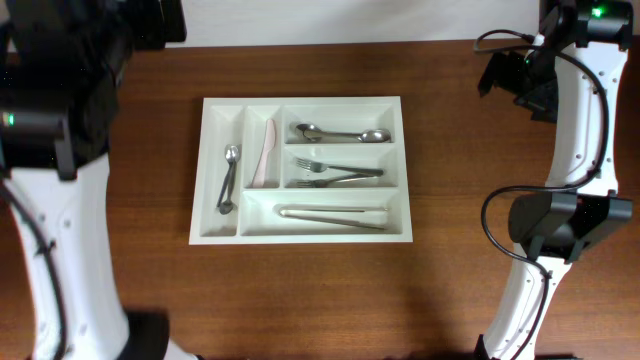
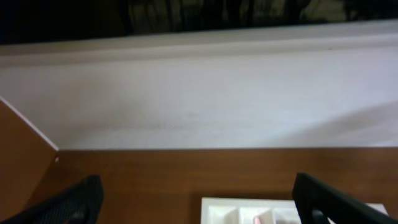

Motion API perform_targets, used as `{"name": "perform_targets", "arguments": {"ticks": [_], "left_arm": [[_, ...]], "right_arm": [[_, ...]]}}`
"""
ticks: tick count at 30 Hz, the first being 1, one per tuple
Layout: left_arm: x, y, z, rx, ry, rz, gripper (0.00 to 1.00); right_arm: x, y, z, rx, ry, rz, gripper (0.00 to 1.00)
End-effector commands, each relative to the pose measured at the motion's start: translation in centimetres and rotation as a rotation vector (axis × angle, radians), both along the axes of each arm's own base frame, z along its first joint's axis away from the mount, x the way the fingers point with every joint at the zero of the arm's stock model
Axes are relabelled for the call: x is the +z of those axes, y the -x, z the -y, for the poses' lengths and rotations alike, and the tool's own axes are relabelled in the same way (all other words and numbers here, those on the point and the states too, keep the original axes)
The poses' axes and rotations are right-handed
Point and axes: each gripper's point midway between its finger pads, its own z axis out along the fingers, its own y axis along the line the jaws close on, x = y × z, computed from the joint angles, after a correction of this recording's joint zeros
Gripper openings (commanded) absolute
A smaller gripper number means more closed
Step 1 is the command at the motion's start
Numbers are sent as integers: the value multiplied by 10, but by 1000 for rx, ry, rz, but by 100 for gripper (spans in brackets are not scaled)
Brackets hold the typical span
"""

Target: Pack container

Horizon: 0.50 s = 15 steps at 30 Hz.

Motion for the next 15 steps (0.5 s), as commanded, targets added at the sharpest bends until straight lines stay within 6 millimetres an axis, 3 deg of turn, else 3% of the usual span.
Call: {"name": "perform_targets", "arguments": {"ticks": [1, 4, 11, 15], "left_arm": [[-31, 21, 6, -39, 2, -30, 99], [-60, 43, 3, -38, 4, -15, 99], [-163, 107, -5, -38, 13, 29, 99], [-202, 134, -8, -51, 33, 101, 99]], "right_arm": [[7, 1, 0, -8, -5, 15, 99], [7, 1, 0, -8, -5, 15, 99], [7, 1, 0, -8, -5, 15, 99], [7, 1, 0, -8, -5, 15, 99]]}}
